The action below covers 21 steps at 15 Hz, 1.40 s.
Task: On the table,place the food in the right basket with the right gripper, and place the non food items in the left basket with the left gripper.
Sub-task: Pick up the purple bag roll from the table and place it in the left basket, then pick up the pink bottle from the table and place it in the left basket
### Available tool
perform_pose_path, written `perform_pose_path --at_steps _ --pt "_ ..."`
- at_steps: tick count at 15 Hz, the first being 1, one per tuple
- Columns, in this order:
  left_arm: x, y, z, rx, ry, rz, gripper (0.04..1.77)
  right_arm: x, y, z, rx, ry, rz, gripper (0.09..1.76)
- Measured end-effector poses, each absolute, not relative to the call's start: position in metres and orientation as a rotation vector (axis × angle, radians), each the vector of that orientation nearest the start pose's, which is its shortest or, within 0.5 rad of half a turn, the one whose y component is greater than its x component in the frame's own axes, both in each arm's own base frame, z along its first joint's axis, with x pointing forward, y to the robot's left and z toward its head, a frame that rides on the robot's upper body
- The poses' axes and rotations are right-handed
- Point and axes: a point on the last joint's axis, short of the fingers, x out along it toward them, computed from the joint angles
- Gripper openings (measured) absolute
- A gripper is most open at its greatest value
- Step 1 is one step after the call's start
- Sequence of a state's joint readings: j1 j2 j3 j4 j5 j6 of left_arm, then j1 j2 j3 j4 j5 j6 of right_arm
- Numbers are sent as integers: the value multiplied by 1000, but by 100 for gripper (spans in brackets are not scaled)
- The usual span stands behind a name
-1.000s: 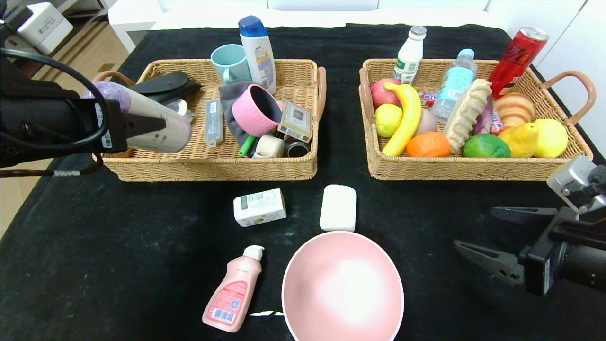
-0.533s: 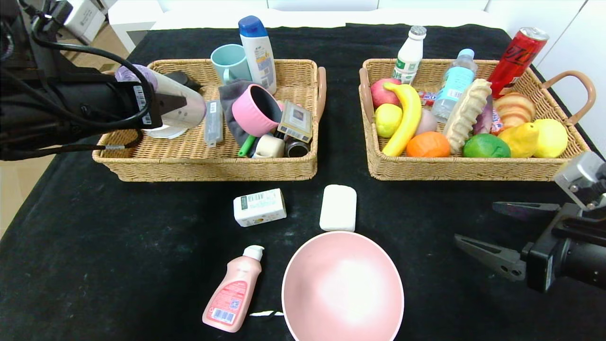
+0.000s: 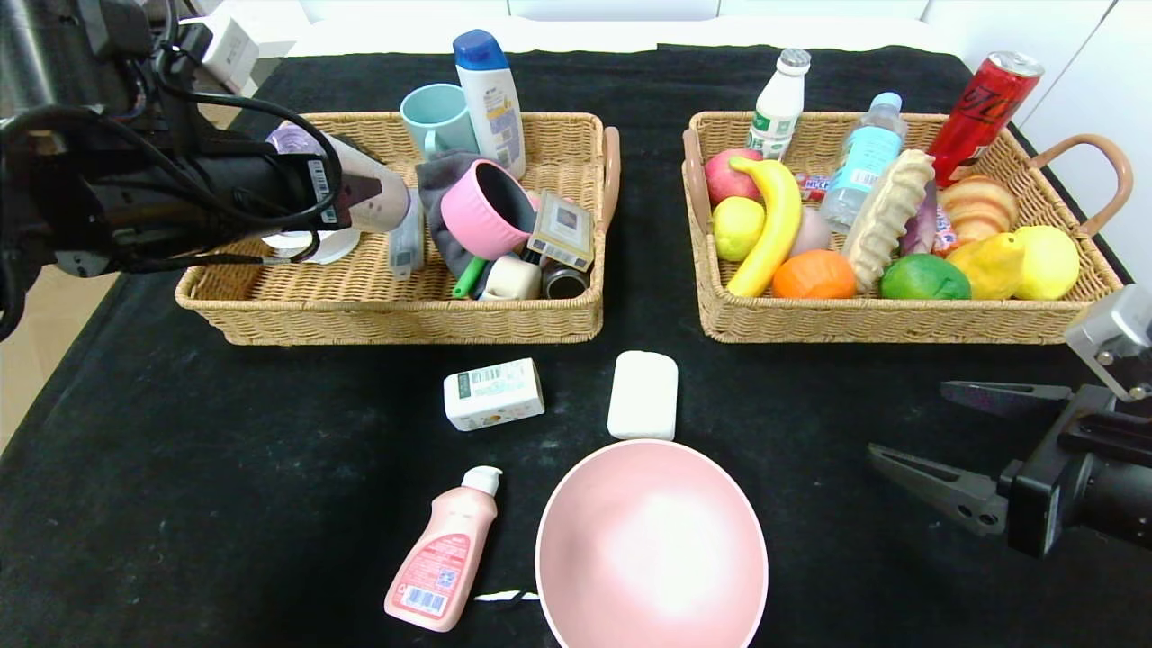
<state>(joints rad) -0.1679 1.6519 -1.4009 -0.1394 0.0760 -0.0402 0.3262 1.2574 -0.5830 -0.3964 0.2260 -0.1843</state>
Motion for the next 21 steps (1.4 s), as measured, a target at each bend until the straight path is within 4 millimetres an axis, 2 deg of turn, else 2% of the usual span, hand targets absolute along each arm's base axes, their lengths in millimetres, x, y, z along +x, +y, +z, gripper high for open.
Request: perform_pose_path --at_steps 4,7,11,16,21 --pt "322 -51 315 -37 118 -69 96 177 65 206 -206 229 573 171" --pt "324 -52 313 -37 122 -65 122 177 65 206 -208 228 573 171" --pt "322 -53 313 -36 126 -69 141 175 65 207 -207 222 573 171" --pt "303 -51 313 -30 140 -73 155 174 64 208 -207 217 573 171" --pt "270 -51 314 -14 168 -95 163 173 64 208 -207 215 574 171"
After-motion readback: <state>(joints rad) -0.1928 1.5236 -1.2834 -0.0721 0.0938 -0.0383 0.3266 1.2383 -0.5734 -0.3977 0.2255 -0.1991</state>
